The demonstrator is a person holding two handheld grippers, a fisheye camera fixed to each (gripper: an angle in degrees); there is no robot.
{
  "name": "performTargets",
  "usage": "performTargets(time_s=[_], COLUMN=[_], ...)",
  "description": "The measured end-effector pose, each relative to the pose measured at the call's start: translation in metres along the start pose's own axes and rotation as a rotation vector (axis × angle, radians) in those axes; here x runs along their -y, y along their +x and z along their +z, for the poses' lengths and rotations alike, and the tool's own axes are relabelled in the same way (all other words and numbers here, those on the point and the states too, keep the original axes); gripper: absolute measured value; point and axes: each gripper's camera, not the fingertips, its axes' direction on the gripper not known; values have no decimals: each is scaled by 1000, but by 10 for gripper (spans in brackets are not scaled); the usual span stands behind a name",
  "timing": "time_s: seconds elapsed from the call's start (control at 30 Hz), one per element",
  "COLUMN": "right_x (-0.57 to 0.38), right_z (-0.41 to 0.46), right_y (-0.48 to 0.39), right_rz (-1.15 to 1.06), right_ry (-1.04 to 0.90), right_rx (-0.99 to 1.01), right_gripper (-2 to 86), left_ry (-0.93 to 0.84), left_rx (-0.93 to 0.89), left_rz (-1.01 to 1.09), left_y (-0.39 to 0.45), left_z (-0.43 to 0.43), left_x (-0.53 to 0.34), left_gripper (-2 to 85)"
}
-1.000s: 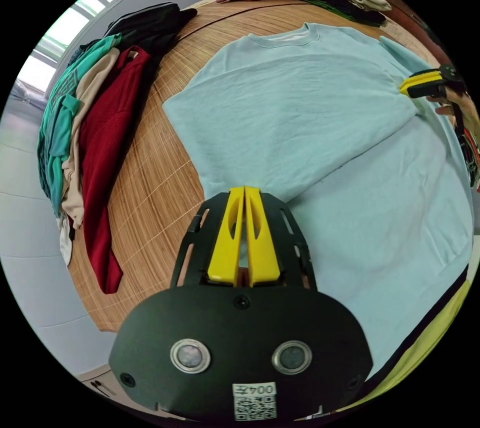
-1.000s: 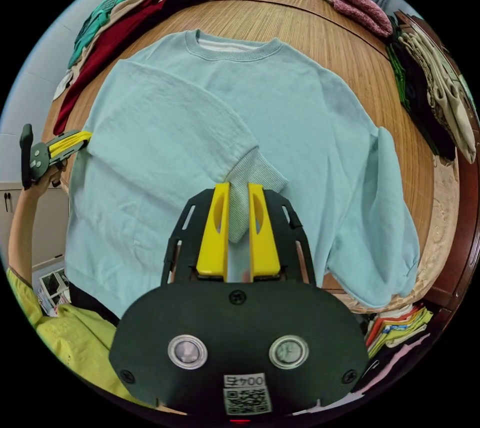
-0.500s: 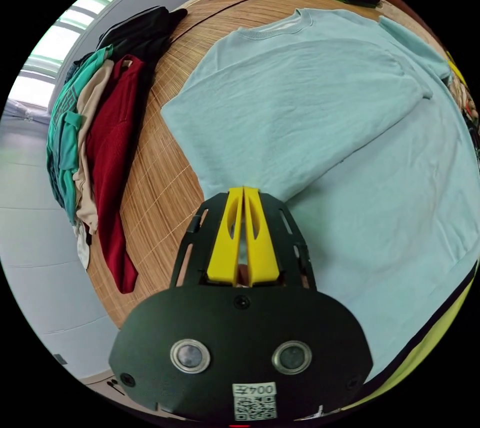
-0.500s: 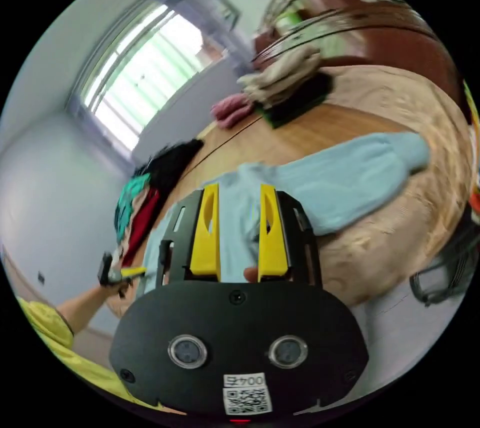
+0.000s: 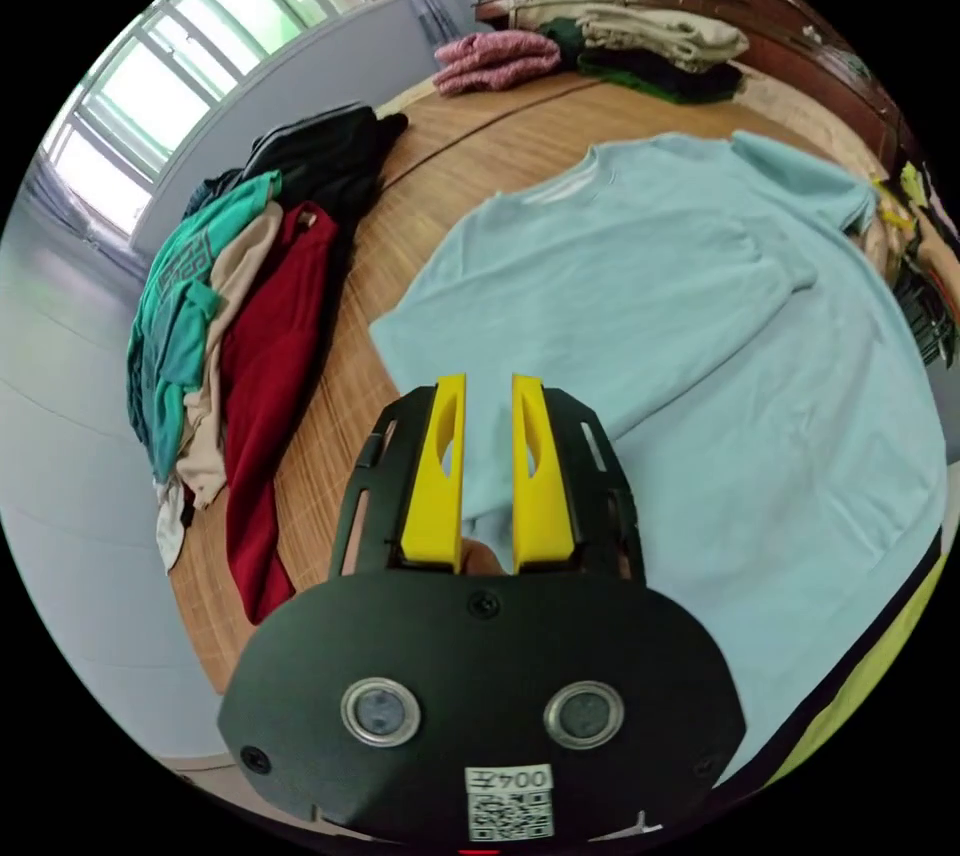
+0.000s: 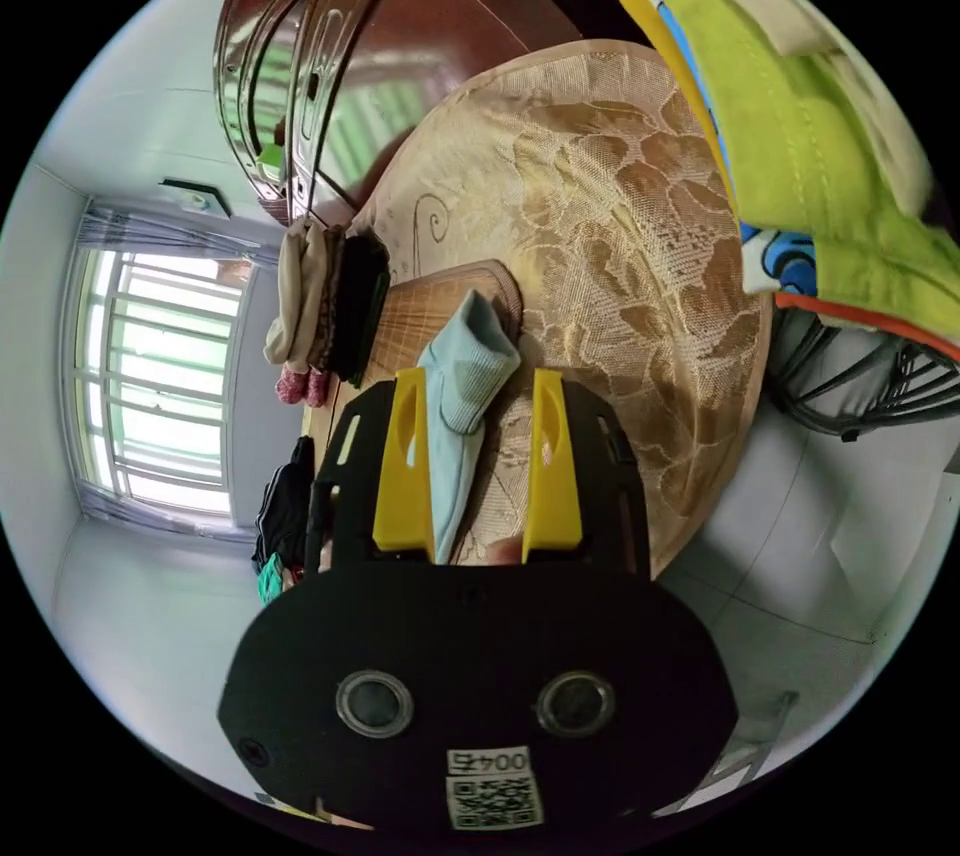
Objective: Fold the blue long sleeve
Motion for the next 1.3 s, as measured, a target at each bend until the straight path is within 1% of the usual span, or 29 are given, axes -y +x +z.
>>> performTargets(time_s=[0.13,0.17,0.3,0.47,0.63,0.73,0.97,1.13,1.27,1.3], right_x=[17,18,11,-13,-75,-118,-192,-227,-248,-254], right_z=[-10,-14,-48,-84,-98,-93,-71,-58,-53,-54], right_y=[-14,-18,-80,-195,-318,-366,-420,-444,-450,-449], right_rz=[4,-6,-157,-412,-658,-765,-888,-958,-988,-998], right_ry=[-15,-21,-10,-45,-156,-243,-400,-514,-558,-553], right_rx=[8,10,55,108,153,166,145,136,152,161], right_gripper=[53,52,50,50,49,49,50,50,51,52], left_ry=[118,154,254,352,420,442,441,426,439,439], left_rx=[-84,-126,-268,-346,-391,-395,-462,-399,-263,-229], left_rz=[-1,0,72,233,369,406,377,371,332,316], left_y=[13,21,68,148,225,257,282,292,293,293], left_z=[-40,-53,-95,-146,-195,-214,-227,-224,-219,-218], left_x=[30,41,81,127,167,188,223,237,239,238], left_gripper=[92,103,123,136,150,160,184,169,82,75])
